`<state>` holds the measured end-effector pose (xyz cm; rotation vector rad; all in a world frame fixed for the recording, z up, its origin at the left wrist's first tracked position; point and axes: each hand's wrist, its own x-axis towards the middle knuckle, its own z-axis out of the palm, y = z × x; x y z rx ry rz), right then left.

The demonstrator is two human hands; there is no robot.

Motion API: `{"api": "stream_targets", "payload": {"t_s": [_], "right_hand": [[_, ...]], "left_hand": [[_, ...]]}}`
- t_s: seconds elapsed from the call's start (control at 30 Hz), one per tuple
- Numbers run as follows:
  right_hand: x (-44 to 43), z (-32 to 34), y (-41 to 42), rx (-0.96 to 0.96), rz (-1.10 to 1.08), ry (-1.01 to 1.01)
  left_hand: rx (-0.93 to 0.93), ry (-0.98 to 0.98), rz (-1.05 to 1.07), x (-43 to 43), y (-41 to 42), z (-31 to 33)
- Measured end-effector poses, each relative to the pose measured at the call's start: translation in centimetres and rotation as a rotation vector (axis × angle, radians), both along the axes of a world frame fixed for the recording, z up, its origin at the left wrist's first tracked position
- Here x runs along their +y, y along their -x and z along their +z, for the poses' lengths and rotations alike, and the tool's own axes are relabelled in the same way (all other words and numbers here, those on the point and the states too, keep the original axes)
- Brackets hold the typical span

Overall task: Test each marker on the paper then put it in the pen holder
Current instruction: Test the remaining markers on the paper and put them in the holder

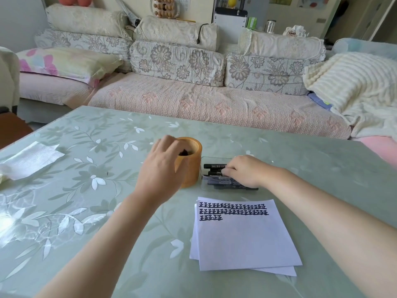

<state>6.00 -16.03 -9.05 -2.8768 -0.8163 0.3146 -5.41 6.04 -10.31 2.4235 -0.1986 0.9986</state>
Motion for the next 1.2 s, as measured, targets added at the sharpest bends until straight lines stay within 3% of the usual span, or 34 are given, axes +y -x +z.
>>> {"api": "stream_targets", "payload": {"t_s": [0.13, 0.23, 0.47, 0.8, 1.03, 1.2], "right_hand": [[-0.1, -1.1, 0.7, -0.069, 0.058, -0.004], [0.0, -1.6, 1.2, -0.06, 0.055, 0.0], [0.1, -2.0, 1.6, -0.028, 0.063, -0.109], [-0.7, 0.5, 4.8, -0.296, 0.096, -0.295], [-4.3, -0.7, 9.7, -0.159, 0.018, -0.267], [-5.0, -2.1, 10.7, -0.007, -0.02, -0.467]], "left_hand": [[0.29, -0.121, -0.183, -1.4, 1.6, -2.3], [0.519, -0.246, -0.184, -2.0, 2.2, -4.2], [0.664, -0.371, -0.135, -1.9, 2.2, -5.9], [0.703, -0.349, -0.173, -1.6, 2.1, -5.7], [0.379, -0.094, -0.2, -3.1, 3.0, -4.0], [0.335, -0.147, -0.292, -4.6, 3.6, -3.7]]}}
